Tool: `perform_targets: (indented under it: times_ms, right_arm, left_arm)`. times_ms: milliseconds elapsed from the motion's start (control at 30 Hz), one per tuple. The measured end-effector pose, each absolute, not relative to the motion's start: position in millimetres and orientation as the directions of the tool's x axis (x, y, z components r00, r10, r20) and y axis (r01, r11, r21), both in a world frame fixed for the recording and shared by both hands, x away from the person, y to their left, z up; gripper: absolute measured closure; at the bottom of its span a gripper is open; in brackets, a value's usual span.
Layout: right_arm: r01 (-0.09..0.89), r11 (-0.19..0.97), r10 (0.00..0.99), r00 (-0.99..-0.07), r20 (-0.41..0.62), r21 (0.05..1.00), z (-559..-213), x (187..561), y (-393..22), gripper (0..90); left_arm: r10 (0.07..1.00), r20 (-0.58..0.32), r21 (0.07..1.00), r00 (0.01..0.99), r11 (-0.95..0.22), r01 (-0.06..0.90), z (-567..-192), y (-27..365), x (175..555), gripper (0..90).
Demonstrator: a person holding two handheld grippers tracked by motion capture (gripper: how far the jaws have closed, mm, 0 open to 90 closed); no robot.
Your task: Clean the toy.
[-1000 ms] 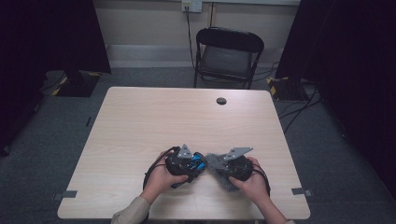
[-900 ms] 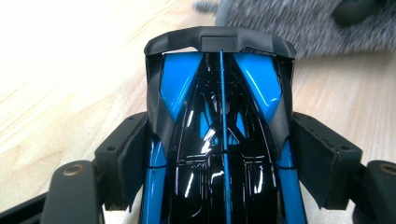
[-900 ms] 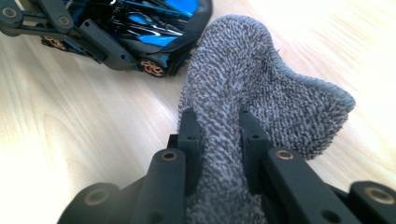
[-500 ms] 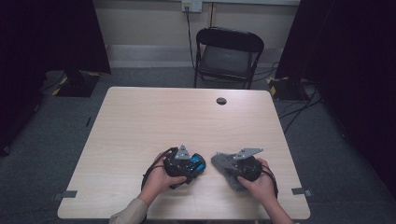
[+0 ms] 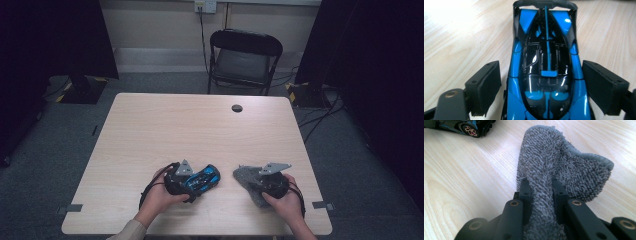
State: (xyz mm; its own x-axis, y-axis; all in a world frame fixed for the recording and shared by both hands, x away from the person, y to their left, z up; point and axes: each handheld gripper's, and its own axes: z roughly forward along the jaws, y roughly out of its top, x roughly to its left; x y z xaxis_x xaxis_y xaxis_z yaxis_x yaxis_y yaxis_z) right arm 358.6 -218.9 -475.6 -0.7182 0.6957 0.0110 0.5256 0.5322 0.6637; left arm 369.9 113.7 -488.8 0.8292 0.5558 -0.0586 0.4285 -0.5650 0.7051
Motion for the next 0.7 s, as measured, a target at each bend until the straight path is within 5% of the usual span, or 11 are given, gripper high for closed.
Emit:
perform_targets:
  times_ms: [300, 367, 500, 700]
  right_arm:
    - [0.526, 0.504, 0.703, -0.71, 0.029, 0.685, -480, 356, -222, 75.4]
    - [0.522, 0.504, 0.703, -0.711, 0.024, 0.688, -481, 356, -222, 75.4]
    - [0.521, 0.498, 0.706, -0.708, 0.026, 0.693, -481, 355, -222, 75.4]
    - [0.525, 0.489, 0.709, -0.704, 0.033, 0.697, -481, 355, -224, 75.4]
  left_arm:
    - [0.529, -0.016, 0.69, 0.848, -0.608, 0.392, -494, 104, 369, 15.3]
    - [0.52, -0.009, 0.705, 0.854, -0.602, 0.375, -493, 103, 369, 24.1]
    - [0.524, 0.003, 0.687, 0.852, -0.62, 0.378, -490, 99, 369, 25.9]
    - [0.531, -0.045, 0.703, 0.846, -0.585, 0.405, -491, 103, 372, 26.1]
